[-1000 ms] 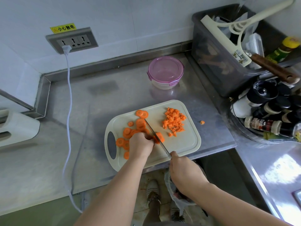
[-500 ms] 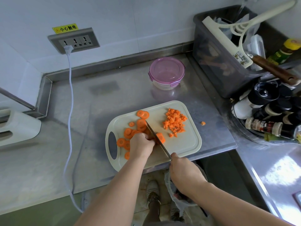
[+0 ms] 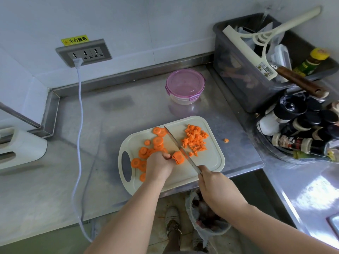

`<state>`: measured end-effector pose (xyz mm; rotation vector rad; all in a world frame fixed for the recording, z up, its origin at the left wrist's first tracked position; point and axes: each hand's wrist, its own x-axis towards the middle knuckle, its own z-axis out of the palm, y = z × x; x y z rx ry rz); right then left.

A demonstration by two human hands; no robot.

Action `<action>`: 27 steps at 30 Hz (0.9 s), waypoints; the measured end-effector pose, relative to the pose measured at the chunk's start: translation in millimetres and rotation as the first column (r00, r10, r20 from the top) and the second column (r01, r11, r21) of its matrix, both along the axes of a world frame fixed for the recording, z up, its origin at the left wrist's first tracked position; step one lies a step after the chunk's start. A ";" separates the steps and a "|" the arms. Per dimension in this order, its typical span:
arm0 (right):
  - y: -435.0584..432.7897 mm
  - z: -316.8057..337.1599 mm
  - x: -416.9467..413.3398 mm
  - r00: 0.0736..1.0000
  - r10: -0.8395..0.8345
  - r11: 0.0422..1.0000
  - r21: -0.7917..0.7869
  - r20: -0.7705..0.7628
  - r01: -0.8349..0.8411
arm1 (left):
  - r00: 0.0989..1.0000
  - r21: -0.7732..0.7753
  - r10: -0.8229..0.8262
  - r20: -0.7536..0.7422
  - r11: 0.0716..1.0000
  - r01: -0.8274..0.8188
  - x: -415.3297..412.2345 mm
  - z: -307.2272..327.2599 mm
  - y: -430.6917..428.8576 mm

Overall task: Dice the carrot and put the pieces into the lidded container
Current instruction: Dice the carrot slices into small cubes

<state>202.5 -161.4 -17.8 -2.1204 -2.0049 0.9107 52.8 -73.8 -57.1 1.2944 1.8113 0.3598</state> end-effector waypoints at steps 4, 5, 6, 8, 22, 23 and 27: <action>1.3 4.2 17.0 0.998 -0.014 1.000 0.014 0.054 0.013 | 0.973 0.031 -0.150 -0.174 0.987 0.158 3.8 -1.2 -2.4; 1.2 4.5 19.9 0.998 -0.021 1.000 0.010 0.062 0.020 | 0.964 0.033 -0.171 -0.205 0.983 0.182 4.6 -2.2 -2.3; 1.0 4.3 22.2 0.997 -0.030 1.000 0.004 0.067 0.029 | 0.955 0.028 -0.187 -0.231 0.980 0.199 5.3 -4.0 -2.1; 0.4 3.3 25.9 0.997 -0.044 0.999 0.001 0.069 0.044 | 0.938 0.027 -0.210 -0.276 0.974 0.225 5.8 -5.6 -2.3; -3.3 0.6 38.7 0.998 -0.034 0.999 -0.011 0.049 0.035 | 0.894 0.026 -0.290 -0.341 0.948 0.317 -0.5 -4.6 -7.4; -3.4 0.3 39.6 0.998 -0.035 0.999 -0.013 0.047 0.036 | 0.893 0.014 -0.296 -0.339 0.947 0.320 -1.5 -3.8 -6.6; -3.7 -0.1 43.0 0.999 -0.035 0.999 -0.012 0.039 0.035 | 0.881 0.012 -0.315 -0.352 0.940 0.341 -4.4 -1.6 -6.4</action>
